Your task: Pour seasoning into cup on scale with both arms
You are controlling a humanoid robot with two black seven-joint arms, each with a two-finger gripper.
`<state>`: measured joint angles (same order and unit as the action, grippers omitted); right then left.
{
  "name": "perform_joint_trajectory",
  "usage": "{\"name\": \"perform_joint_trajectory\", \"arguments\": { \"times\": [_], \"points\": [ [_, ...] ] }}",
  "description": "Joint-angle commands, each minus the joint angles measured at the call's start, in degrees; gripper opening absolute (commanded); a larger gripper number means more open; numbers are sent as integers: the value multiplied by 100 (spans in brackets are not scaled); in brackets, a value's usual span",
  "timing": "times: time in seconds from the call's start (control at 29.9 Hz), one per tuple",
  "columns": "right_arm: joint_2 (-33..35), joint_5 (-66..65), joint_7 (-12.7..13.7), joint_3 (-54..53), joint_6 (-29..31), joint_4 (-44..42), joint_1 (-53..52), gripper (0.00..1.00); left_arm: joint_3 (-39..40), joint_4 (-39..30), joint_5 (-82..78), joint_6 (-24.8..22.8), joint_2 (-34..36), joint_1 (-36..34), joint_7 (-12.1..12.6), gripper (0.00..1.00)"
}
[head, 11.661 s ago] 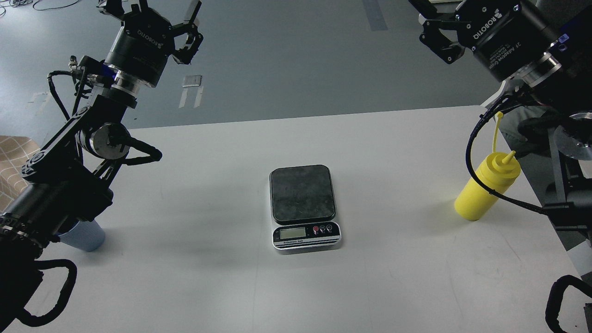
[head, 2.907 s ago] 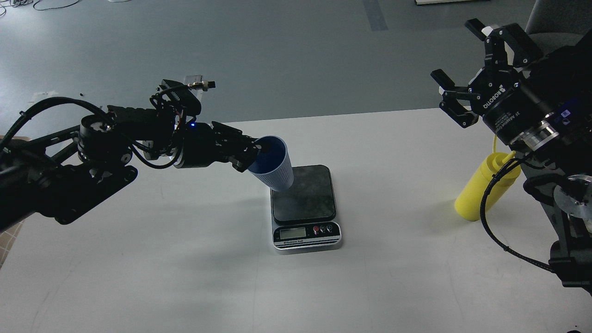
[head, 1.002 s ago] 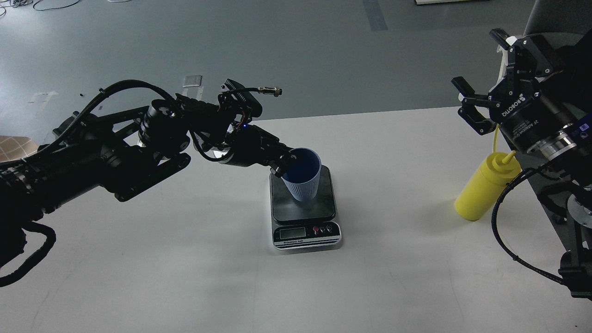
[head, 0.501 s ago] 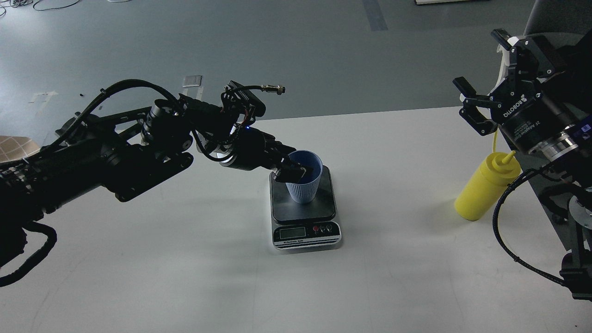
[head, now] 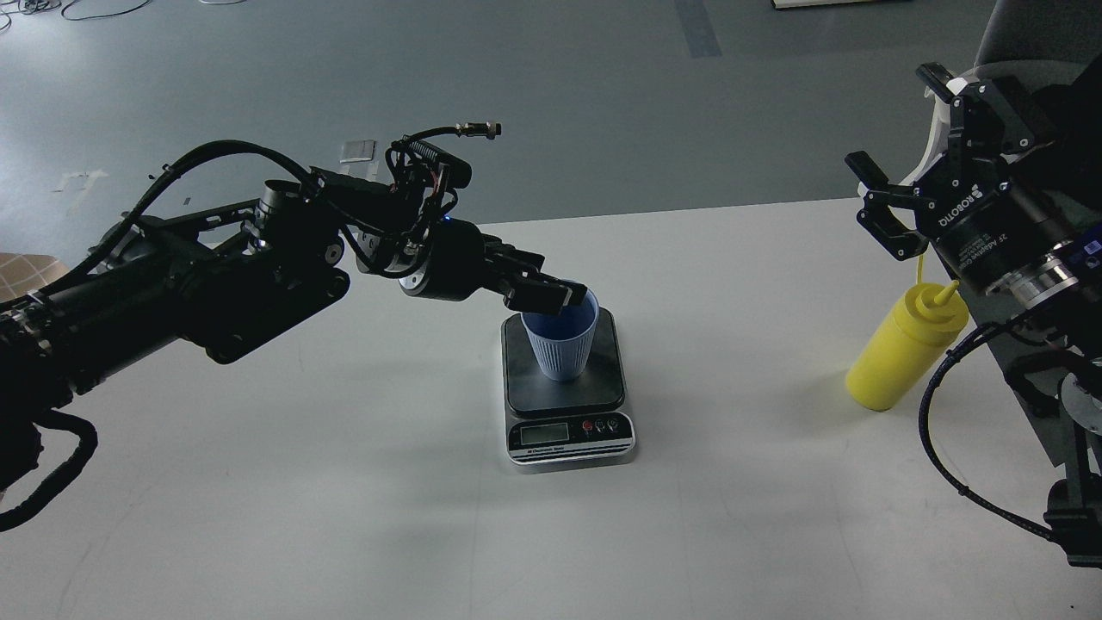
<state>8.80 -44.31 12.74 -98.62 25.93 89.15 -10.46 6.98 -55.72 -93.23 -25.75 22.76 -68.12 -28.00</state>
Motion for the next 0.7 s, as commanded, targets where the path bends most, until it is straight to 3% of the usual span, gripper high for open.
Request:
{"name": "perform_joint_trajectory", "arguments": {
  "times": [0.0, 0.27, 0.67],
  "points": [
    [8, -7, 0, 0, 0, -3, 0, 100, 382, 263, 506, 281, -9, 10, 0, 98],
    [-1, 1, 0, -17, 0, 6, -17, 100, 1366, 738, 2771, 633, 18, 27, 0, 98],
    [52, -7, 0, -17, 0, -3, -96, 100, 1780, 1310, 6199, 879, -228, 62, 0, 98]
  ]
}}
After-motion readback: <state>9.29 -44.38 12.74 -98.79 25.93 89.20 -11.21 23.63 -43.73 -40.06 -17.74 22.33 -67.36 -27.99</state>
